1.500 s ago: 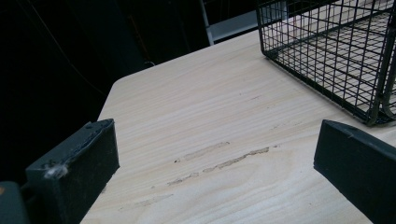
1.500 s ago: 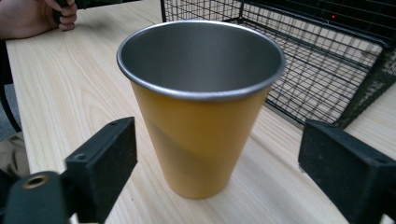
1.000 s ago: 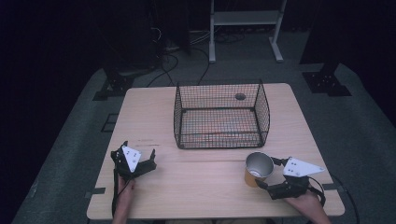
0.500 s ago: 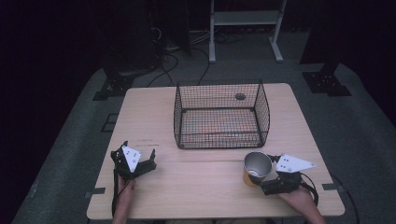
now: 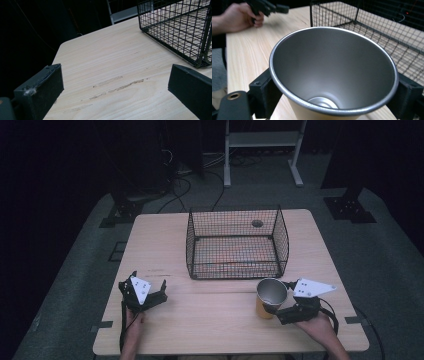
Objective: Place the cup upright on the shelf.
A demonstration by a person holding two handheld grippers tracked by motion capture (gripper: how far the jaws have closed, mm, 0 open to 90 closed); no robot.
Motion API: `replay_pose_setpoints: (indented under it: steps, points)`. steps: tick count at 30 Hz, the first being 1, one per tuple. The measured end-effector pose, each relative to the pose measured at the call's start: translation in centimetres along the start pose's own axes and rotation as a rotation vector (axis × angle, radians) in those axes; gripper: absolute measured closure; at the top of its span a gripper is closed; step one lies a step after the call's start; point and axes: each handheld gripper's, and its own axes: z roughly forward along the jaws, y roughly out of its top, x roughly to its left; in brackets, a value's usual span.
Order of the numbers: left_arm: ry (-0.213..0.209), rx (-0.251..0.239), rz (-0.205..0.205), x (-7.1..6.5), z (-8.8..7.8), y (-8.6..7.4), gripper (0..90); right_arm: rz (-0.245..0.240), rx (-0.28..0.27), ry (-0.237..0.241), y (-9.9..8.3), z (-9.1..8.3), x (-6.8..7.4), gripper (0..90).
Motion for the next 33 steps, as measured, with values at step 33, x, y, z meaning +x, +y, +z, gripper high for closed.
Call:
replay_pose_setpoints:
  steps: [33]
  points:
    - [0.0, -0.002, -0.005, 0.0, 0.0, 0.0, 0.0, -0.033, -0.063, 0.107, 11.2, 0.1, -2.7, 12.8]
